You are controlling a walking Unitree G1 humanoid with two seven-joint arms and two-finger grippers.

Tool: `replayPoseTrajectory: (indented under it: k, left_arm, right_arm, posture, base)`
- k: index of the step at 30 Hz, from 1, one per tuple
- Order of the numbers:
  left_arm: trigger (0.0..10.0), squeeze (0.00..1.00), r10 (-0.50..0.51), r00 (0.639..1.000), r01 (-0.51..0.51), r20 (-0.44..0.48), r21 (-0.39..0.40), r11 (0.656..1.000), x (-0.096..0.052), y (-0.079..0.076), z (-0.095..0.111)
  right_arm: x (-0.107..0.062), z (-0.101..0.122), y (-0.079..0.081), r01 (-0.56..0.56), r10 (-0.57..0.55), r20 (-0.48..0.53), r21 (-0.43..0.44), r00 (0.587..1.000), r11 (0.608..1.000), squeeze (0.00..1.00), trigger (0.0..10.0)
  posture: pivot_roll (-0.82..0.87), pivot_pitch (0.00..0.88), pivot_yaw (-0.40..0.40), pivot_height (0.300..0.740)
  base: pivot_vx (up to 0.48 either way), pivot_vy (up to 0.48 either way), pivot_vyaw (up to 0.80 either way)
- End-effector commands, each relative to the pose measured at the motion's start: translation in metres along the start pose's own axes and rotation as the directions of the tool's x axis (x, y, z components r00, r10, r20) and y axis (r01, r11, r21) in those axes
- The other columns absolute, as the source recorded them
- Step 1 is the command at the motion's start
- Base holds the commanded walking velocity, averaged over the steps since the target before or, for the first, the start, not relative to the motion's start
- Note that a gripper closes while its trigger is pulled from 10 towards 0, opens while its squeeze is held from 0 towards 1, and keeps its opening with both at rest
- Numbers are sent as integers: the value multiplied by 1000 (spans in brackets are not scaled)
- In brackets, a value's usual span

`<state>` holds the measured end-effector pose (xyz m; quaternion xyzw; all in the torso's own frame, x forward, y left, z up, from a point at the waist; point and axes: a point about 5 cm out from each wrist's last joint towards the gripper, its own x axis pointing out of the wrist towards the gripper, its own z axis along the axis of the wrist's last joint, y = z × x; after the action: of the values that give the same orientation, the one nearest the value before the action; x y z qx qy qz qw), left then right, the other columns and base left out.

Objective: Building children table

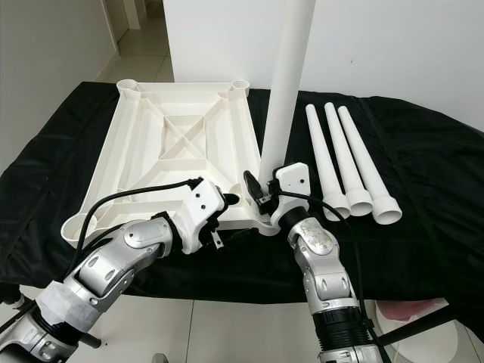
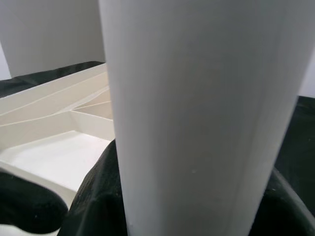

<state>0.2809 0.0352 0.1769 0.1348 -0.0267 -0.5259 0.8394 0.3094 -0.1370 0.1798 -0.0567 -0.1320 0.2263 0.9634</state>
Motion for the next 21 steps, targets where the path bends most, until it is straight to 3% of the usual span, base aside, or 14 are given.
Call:
replayPoseTrajectory:
  k: [1,10,21]
  left_arm:
    - [10000,0,-57,998,57,-9,-3,998,-1,-4,-1]
    - [10000,0,-69,998,69,-15,-8,998,-3,-7,-3]
    - [10000,0,-72,997,71,-24,-12,997,-7,-7,-3]
  right_arm:
    - [-7,-14,1,-19,19,-68,-10,998,1000,0,10000]
    - [-16,-26,-12,-20,19,-104,-17,994,1000,0,10000]
    - [-21,-33,-10,-77,78,-114,16,990,997,0,10000]
  posture:
    - [53,83,-1,740]
    - [56,89,3,740]
    - [65,98,6,740]
  base:
    - [0,0,0]
    - [0,0,0]
    - [0,0,0]
